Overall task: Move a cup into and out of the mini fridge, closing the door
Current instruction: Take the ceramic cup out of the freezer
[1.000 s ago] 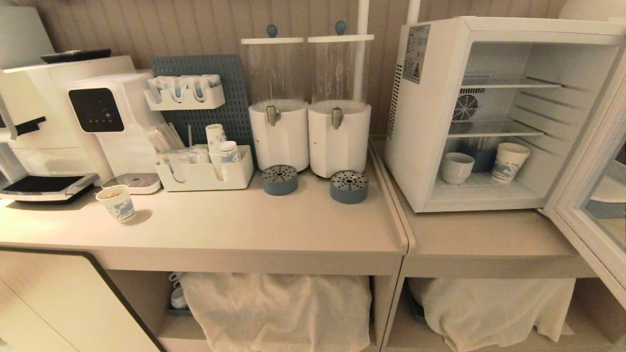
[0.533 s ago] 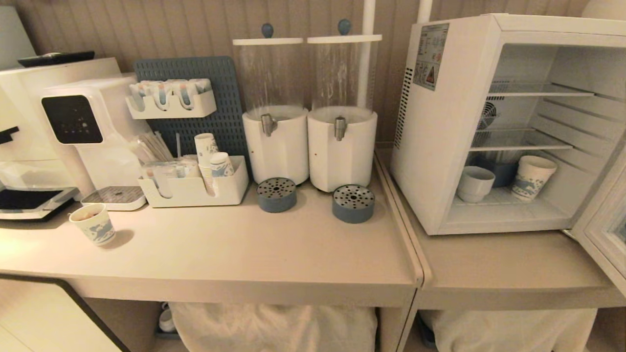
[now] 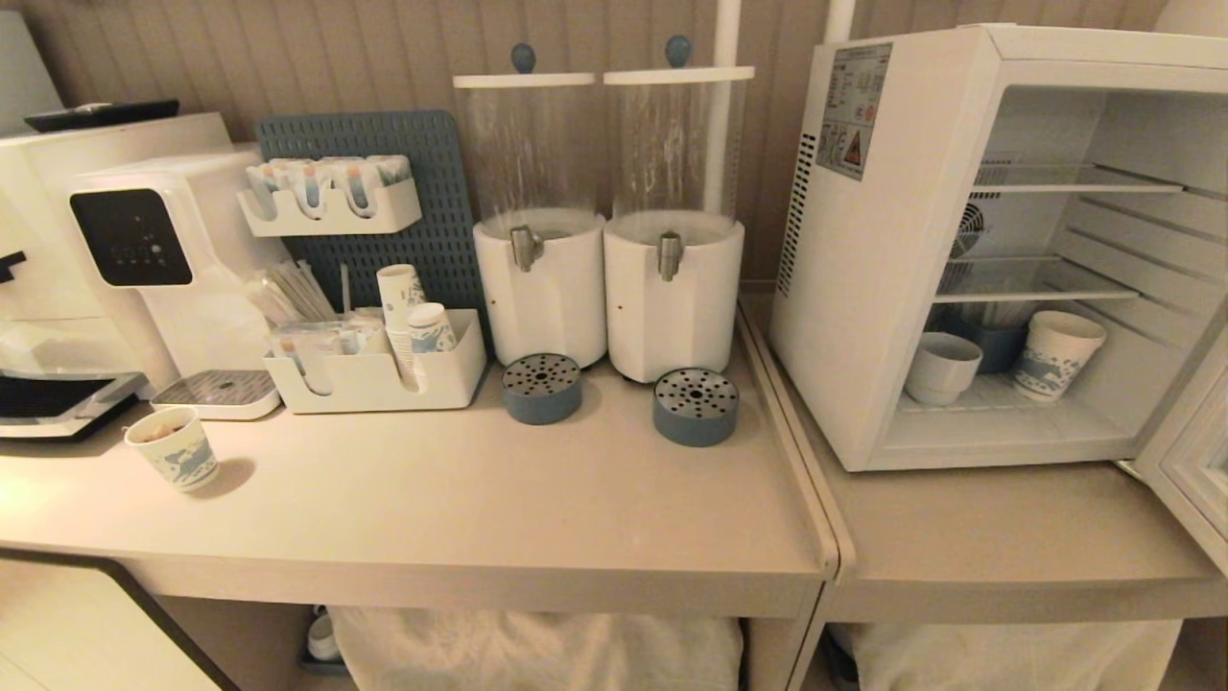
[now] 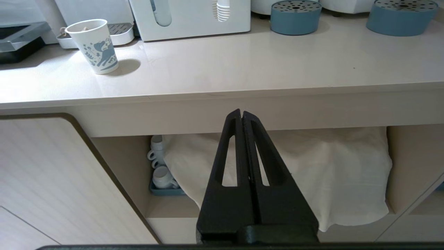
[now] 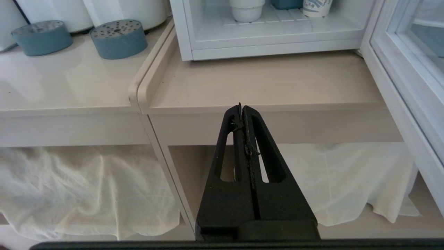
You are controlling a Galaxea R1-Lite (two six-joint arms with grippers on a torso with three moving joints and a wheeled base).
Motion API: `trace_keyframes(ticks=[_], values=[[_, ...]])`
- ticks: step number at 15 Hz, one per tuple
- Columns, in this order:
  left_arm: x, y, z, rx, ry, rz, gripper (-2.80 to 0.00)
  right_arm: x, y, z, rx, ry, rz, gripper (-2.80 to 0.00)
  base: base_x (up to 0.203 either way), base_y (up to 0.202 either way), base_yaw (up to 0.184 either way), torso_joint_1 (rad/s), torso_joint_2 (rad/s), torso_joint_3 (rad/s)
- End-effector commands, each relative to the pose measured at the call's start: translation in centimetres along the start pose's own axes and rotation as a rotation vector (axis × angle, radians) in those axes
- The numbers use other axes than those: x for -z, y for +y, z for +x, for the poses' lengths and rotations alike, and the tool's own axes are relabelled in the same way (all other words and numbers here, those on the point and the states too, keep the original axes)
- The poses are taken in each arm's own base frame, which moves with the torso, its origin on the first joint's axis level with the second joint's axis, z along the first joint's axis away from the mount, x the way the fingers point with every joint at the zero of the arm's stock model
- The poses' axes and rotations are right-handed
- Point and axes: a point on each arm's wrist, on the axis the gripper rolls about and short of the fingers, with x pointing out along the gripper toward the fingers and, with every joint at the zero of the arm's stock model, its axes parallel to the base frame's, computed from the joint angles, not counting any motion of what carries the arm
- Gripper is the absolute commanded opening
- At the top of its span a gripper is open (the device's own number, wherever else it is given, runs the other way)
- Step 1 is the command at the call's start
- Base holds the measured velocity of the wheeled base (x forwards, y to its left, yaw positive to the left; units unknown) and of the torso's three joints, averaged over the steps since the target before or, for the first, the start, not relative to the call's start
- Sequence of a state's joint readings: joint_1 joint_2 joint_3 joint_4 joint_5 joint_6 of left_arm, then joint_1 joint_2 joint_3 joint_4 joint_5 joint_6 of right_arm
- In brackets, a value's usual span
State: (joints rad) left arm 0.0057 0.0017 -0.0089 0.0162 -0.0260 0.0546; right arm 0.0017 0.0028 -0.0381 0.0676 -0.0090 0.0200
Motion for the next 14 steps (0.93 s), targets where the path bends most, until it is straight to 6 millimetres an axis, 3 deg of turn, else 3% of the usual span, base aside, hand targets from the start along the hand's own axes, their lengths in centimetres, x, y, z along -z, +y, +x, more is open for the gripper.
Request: trace_keyframes(ticks=[1,4,5,7,9,11,13,14], values=[[0.0,0.0,0.0,0.0,0.0,0.001,-2.8,-1.5,0.0,-0.5,0.003,-0.056,0.013,-2.8,0.0,0.0,0.0,0.0,0.0,0.0],[0.0,0.0,0.0,0.0,0.0,-0.001,-2.8,-8.4,0.1,-3.6,0.002,-0.189,0.031,-2.8,0.0,0.0,0.0,0.0,0.0,0.0],[0.0,0.0,0.0,-0.002,0.0,-0.001,-2.8,-10.0,0.1,-3.5,0.004,-0.168,0.035,-2.8,0.0,0.0,0.0,0.0,0.0,0.0],[0.0,0.0,0.0,-0.002,0.0,-0.001,-2.8,-13.3,0.2,-1.5,0.013,-0.063,0.042,-2.8,0.0,0.0,0.0,0.0,0.0,0.0],[0.0,0.0,0.0,-0.002,0.0,-0.002,-2.8,-16.1,0.3,2.4,0.024,0.069,0.05,-2.8,0.0,0.0,0.0,0.0,0.0,0.0],[0.0,0.0,0.0,-0.002,0.0,-0.001,-2.8,-17.5,0.3,7.6,0.035,0.189,0.062,-2.8,0.0,0.0,0.0,0.0,0.0,0.0],[0.0,0.0,0.0,-0.002,-0.001,-0.002,-2.8,-17.4,0.3,13.8,0.058,0.272,0.067,-2.8,0.0,0.0,0.0,0.0,0.0,0.0],[0.0,0.0,0.0,-0.003,-0.001,-0.003,-2.8,-16.3,0.2,17.4,0.071,0.316,0.069,-2.8,0.0,0.0,0.0,0.0,0.0,0.0]])
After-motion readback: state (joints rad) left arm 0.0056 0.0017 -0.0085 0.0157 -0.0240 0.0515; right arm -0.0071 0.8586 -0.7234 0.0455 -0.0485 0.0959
